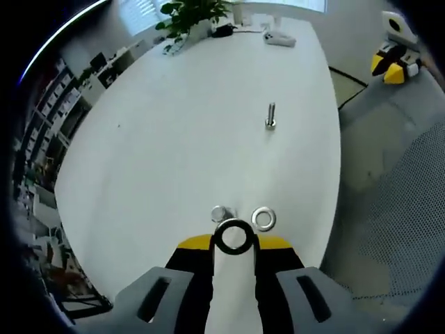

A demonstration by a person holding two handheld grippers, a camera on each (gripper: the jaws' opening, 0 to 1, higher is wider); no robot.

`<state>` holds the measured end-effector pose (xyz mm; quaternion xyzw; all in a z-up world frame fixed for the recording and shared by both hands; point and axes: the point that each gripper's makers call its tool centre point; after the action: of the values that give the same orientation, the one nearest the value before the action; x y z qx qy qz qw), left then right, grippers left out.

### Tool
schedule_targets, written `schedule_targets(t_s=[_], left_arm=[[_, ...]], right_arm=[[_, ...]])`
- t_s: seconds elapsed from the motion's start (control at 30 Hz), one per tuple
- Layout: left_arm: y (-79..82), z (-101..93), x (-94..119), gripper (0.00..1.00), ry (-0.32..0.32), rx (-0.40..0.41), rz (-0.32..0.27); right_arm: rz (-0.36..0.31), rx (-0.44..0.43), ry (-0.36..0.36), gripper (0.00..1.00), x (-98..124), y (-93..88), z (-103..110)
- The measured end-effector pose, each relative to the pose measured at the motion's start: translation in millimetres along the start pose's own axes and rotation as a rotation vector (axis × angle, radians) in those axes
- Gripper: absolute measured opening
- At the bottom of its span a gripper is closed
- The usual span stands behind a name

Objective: Place the washer onto the threaded stud by aligning its center hole with the stud, sliding it down to the base, and recovering from edge contact or off-axis alignment until the washer reaches the visible bottom stop.

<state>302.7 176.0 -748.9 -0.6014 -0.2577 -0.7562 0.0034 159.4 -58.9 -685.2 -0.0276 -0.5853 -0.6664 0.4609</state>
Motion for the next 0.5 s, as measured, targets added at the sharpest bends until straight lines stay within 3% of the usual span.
schedule_targets(t_s=[0.13,0.5], left_arm=[[6.5,10.1,-6,0.19,0.010,-0.022,0.015],[8.3,14.1,-26,0.19,-0.026,-0.050,0.079]], right_arm=[[-0.004,-0.004,-0.002,0.16,0,0.4,0],[-0.006,-0.011,-0.005,0.16,0,0.6,-1]])
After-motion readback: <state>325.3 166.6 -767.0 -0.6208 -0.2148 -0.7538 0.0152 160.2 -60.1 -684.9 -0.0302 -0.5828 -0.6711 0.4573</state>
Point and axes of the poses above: the point that each gripper's makers call its tool centre point, and the gripper's own axes: x roughly backward along the fingers, z roughly to its left, y roughly out of its top, and after that the axes turned 1 degree about y, right-handed
